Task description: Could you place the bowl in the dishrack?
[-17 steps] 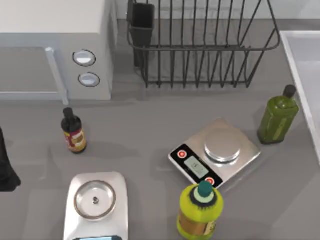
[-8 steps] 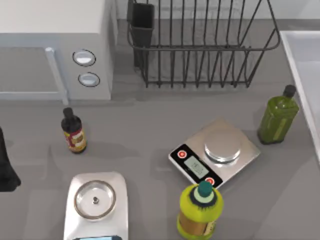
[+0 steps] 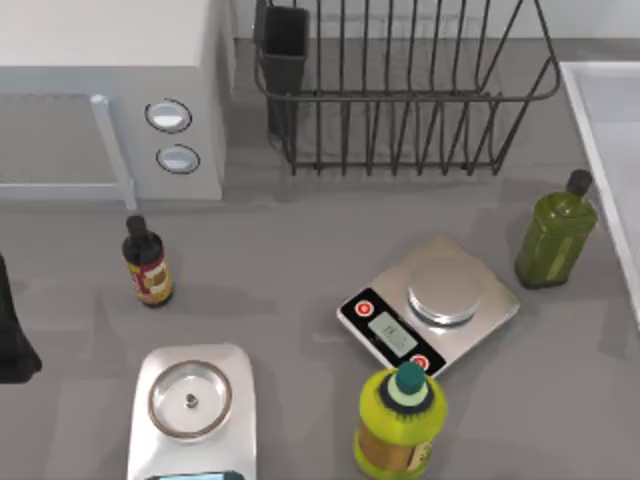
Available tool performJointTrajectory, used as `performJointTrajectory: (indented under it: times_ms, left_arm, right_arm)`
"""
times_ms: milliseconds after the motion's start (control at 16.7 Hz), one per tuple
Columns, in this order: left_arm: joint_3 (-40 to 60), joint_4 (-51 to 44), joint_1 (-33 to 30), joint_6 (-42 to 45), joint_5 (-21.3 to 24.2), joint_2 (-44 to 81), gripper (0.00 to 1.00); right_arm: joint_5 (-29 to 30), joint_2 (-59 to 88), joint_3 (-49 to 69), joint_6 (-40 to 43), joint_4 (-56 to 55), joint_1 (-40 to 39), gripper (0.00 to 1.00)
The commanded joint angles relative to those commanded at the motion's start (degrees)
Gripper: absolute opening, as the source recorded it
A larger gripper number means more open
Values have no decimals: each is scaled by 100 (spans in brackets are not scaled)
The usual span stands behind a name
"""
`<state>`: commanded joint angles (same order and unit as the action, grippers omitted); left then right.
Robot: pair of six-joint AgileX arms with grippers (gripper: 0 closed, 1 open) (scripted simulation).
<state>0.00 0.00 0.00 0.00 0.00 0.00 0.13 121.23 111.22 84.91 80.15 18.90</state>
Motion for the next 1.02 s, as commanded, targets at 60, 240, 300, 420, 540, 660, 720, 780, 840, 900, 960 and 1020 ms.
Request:
performJointTrajectory:
  times_ms: [60, 240, 300, 420, 540, 660, 720, 780, 840, 900, 960, 1020]
  left_arm:
    - [0, 0, 0, 0, 0, 0, 100]
    - [0, 0, 0, 0, 0, 0, 100]
    - [0, 0, 0, 0, 0, 0, 100]
    - [0, 0, 0, 0, 0, 0, 100]
    - [0, 0, 0, 0, 0, 0, 100]
    - [0, 0, 0, 0, 0, 0, 100]
    - [0, 0, 0, 0, 0, 0, 100]
    - [0, 0, 0, 0, 0, 0, 100]
    - [0, 0, 0, 0, 0, 0, 100]
    - [0, 0, 0, 0, 0, 0, 100]
    - [0, 0, 0, 0, 0, 0, 100]
    - [0, 0, 0, 0, 0, 0, 100]
  right_arm:
    - [0, -46, 60, -8, 70, 0, 0]
    - [0, -55, 71, -10, 83, 0, 0]
    - [0, -41, 59, -17, 72, -11, 0]
    - [55, -72, 53, -83, 7, -77, 0]
    - [299, -204, 16, -388, -287, -384, 0]
    - [697, -409, -73, -933, -771, -931, 0]
    - [941, -531, -146, -1287, -1068, -1288, 0]
    - [1210, -664, -241, -1686, -1396, -1687, 0]
    - [1499, -806, -357, -2124, -1751, -2121, 0]
    - [1804, -956, -494, -2594, -2130, -2581, 0]
    - [2121, -1117, -651, -3093, -2527, -3064, 0]
    - [2445, -1287, -824, -3611, -2942, -3562, 0]
